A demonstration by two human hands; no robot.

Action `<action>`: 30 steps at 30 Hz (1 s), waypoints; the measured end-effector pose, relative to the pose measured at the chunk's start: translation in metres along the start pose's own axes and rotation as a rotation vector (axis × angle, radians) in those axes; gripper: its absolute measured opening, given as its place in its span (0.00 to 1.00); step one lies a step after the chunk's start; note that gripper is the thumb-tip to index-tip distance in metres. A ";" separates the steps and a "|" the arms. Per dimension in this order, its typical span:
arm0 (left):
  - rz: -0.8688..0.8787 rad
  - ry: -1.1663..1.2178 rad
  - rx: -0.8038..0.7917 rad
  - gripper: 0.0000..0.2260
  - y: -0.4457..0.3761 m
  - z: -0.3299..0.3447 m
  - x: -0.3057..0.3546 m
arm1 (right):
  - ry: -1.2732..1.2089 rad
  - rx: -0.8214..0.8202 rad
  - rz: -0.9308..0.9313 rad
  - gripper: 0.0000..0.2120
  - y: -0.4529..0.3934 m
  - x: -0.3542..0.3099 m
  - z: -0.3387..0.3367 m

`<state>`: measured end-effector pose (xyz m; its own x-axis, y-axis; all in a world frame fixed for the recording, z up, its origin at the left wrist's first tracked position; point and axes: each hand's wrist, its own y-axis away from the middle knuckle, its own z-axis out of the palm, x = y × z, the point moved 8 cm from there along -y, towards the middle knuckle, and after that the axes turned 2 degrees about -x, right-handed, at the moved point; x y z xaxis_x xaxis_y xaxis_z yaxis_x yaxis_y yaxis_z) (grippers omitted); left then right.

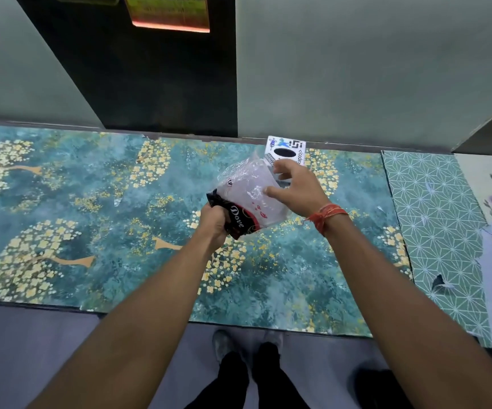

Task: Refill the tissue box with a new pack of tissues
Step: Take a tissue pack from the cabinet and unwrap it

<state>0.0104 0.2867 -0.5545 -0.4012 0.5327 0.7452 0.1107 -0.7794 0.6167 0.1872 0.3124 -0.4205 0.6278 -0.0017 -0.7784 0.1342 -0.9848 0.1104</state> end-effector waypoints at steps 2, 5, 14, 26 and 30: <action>-0.029 -0.011 -0.020 0.17 -0.003 0.003 -0.006 | -0.004 -0.048 0.015 0.33 -0.008 0.006 0.005; -0.068 -0.049 -0.005 0.20 -0.010 0.005 -0.014 | -0.035 -0.118 0.076 0.30 -0.021 0.021 0.015; -0.156 -0.147 0.030 0.13 -0.025 0.001 -0.011 | -0.171 -0.213 0.246 0.27 -0.043 0.063 0.047; -0.093 -0.409 0.544 0.15 -0.040 -0.057 0.028 | -0.972 0.189 0.325 0.40 -0.045 0.097 0.007; -0.088 -0.704 0.600 0.26 -0.039 -0.053 0.039 | -1.020 0.217 0.319 0.38 -0.036 0.109 0.005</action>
<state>-0.0576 0.3203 -0.5632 0.1919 0.8125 0.5505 0.6367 -0.5299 0.5602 0.2474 0.3469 -0.5124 -0.3350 -0.3074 -0.8907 -0.1229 -0.9229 0.3648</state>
